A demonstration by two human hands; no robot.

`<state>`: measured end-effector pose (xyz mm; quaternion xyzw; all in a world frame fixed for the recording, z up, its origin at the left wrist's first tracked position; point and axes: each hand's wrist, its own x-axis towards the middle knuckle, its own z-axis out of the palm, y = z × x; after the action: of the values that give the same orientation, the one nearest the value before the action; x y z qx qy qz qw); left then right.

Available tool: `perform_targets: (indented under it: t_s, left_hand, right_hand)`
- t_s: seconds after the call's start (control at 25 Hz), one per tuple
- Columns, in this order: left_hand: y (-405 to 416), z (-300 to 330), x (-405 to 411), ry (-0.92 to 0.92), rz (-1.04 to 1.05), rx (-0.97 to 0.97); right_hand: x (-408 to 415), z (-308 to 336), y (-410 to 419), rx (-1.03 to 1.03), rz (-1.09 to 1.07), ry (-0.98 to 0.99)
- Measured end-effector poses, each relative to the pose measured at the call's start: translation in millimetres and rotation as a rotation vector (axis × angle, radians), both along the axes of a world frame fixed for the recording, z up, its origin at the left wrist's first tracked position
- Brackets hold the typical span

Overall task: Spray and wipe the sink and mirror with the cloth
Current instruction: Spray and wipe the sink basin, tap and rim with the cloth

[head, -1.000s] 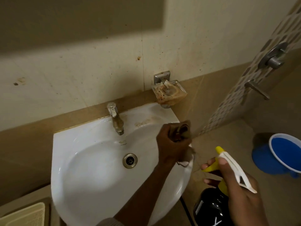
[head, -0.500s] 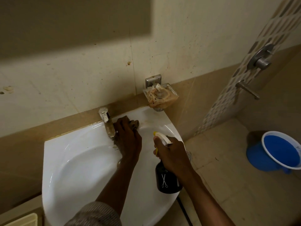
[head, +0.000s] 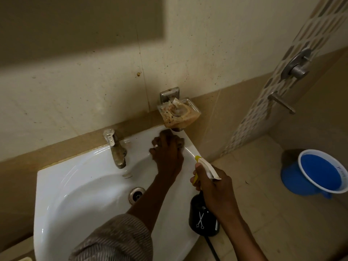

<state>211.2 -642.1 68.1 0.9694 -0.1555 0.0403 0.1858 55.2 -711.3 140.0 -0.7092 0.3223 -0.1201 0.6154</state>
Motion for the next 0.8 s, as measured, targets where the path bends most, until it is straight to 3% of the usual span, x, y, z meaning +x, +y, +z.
perform_targets:
  t_s: [0.16, 0.28, 0.36, 0.4, 0.48, 0.56, 0.64, 0.72, 0.8]
  left_hand:
    - [-45, 4, -22, 0.129, -0.231, -0.356]
    - [-60, 12, -34, 0.230, -0.558, -0.267]
    - [-60, 19, -56, 0.472, -0.674, -0.169]
    - [-56, 24, -68, 0.637, -0.670, -0.221]
    - [-43, 33, -83, 0.885, -0.641, -0.601]
    - [-27, 41, -78, 0.850, -0.455, -1.028]
    - [-13, 41, -57, 0.701, -0.130, -1.300]
    - [4, 36, -34, 0.445, 0.168, -1.334]
    - [16, 23, -13, 0.244, 0.357, -1.070]
  right_hand:
    - [-25, 14, -23, -0.042, -0.138, -0.094]
    - [-49, 30, -44, -0.069, -0.233, -0.129]
    - [-62, 41, -57, -0.039, -0.291, -0.164]
    - [-68, 47, -63, -0.021, -0.312, -0.180]
    - [-77, 58, -71, 0.025, -0.346, -0.226]
    - [-81, 66, -74, 0.066, -0.338, -0.267]
    - [-80, 67, -71, 0.081, -0.299, -0.253]
    - [-79, 64, -63, 0.054, -0.290, -0.234]
    - [-80, 61, -50, 0.006, -0.255, -0.242]
